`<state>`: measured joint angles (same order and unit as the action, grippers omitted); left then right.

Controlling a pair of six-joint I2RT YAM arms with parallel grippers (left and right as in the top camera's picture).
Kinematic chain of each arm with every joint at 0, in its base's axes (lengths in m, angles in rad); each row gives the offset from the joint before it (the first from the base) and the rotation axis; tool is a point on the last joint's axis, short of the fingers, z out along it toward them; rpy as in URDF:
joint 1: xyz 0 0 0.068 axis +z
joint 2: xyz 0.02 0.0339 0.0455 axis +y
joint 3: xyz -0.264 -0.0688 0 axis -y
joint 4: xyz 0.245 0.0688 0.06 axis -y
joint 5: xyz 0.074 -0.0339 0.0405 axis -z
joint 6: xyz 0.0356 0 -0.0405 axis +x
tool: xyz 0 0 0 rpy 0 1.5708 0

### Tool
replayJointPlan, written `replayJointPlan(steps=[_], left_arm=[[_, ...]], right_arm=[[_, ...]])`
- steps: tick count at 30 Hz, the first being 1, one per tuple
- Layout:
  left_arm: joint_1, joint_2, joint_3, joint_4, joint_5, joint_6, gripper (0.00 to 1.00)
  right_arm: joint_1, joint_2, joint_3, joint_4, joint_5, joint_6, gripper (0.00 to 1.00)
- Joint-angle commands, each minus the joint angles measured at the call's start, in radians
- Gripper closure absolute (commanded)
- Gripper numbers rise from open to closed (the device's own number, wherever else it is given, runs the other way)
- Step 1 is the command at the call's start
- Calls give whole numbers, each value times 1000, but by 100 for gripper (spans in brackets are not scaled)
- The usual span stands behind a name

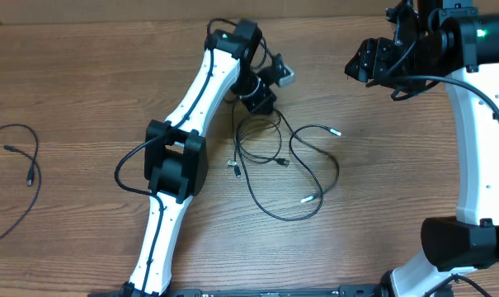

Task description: Untangle cables

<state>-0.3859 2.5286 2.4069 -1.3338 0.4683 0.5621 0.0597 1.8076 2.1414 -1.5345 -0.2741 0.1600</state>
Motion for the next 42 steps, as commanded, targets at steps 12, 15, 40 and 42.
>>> replayJointPlan(steps=[12, 15, 40, 42], left_arm=[[12, -740, 438, -26, -280, -700, 96], [40, -782, 438, -60, -467, -813, 96], [420, -766, 418, -231, -483, -907, 96], [420, -780, 418, -224, -484, -906, 96]], right_arm=[[5, 2, 18, 3, -42, -5, 29], [14, 2, 18, 3, -61, -5, 29], [169, 3, -457, 404, -138, 149, 33], [217, 3, -529, 486, -138, 159, 32]])
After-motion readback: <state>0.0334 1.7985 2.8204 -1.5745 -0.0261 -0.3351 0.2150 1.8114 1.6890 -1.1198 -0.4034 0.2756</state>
